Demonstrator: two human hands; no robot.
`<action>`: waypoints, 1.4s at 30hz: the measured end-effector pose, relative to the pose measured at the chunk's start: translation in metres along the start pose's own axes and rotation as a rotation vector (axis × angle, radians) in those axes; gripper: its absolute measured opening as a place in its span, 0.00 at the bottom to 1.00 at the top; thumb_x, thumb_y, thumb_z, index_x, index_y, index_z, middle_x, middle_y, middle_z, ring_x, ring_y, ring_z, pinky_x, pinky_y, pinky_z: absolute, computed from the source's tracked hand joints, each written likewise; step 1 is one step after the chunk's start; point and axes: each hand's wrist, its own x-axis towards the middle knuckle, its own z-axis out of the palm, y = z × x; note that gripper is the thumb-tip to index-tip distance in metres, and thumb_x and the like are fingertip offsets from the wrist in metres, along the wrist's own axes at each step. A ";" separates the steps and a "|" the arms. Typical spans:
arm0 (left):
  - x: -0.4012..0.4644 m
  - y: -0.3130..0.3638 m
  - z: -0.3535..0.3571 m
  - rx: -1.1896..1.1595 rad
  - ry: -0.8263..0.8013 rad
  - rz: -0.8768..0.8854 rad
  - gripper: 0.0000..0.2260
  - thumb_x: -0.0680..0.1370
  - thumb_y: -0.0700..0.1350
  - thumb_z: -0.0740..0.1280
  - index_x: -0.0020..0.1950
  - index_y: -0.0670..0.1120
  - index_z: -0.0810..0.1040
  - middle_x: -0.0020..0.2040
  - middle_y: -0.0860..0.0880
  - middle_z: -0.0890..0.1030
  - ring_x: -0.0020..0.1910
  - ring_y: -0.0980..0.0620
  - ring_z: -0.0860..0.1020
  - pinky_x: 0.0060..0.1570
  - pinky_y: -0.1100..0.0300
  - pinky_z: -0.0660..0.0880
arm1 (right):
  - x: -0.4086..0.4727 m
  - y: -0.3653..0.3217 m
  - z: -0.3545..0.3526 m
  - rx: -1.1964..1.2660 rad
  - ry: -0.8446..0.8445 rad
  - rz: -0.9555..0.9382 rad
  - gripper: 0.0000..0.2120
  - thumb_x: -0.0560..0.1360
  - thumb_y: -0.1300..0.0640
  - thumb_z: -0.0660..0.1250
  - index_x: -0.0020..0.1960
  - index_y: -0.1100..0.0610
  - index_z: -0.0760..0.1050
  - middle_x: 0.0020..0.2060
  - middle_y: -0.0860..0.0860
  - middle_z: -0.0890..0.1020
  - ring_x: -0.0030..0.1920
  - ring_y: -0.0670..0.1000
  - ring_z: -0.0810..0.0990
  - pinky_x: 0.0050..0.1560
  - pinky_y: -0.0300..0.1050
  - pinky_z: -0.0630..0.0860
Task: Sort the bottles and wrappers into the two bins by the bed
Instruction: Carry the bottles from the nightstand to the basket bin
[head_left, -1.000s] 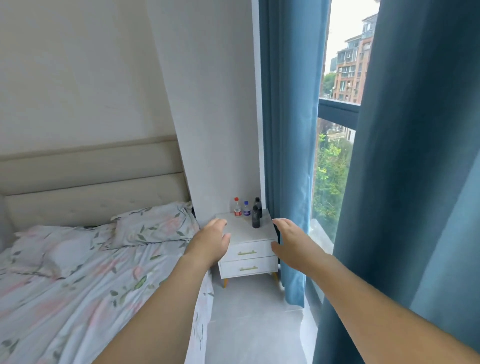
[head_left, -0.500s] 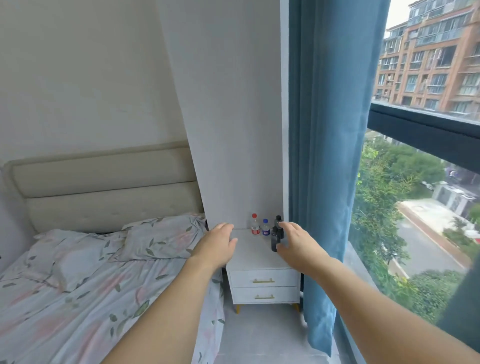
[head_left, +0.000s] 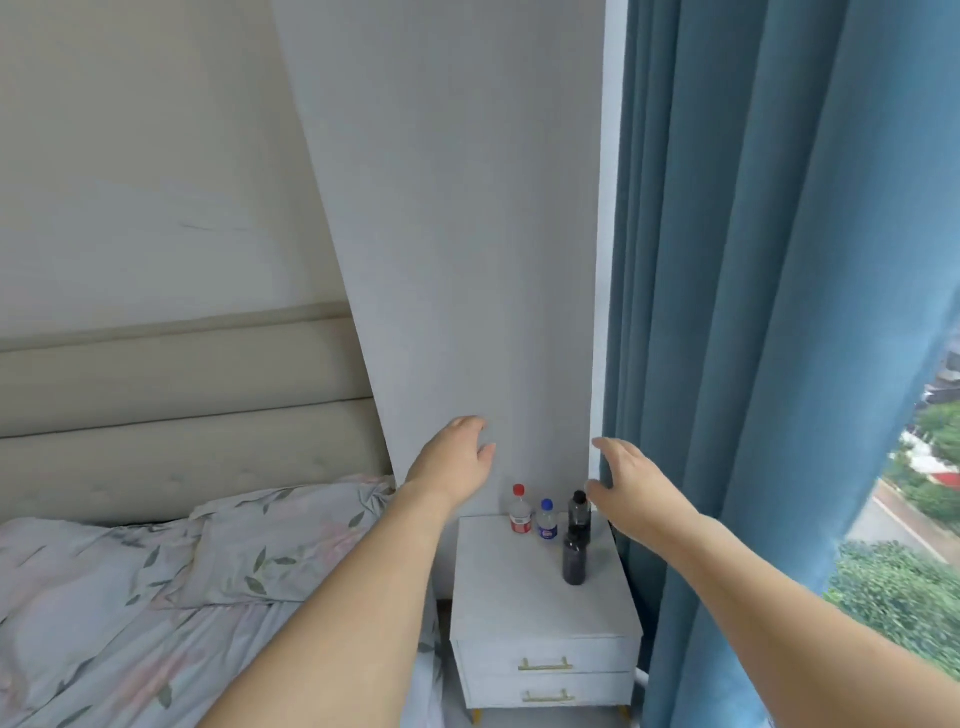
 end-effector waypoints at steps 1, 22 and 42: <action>0.015 -0.002 0.004 -0.009 -0.013 -0.002 0.20 0.82 0.48 0.58 0.73 0.45 0.66 0.74 0.47 0.68 0.71 0.48 0.68 0.67 0.58 0.64 | 0.015 0.003 0.002 0.009 -0.008 0.012 0.26 0.78 0.58 0.60 0.75 0.55 0.59 0.72 0.51 0.65 0.68 0.55 0.69 0.62 0.45 0.70; 0.305 -0.056 0.162 -0.178 -0.397 -0.179 0.17 0.79 0.53 0.65 0.67 0.52 0.73 0.64 0.56 0.76 0.55 0.58 0.76 0.52 0.64 0.69 | 0.379 0.175 0.099 -0.025 -0.284 0.188 0.20 0.78 0.59 0.57 0.69 0.60 0.65 0.69 0.55 0.68 0.66 0.58 0.69 0.65 0.52 0.70; 0.308 -0.106 0.495 0.009 -0.893 0.197 0.21 0.74 0.57 0.67 0.64 0.51 0.73 0.56 0.49 0.75 0.53 0.46 0.76 0.48 0.54 0.74 | 0.469 0.352 0.315 -0.157 -0.589 0.192 0.21 0.75 0.51 0.68 0.67 0.47 0.69 0.62 0.49 0.66 0.59 0.53 0.75 0.61 0.49 0.73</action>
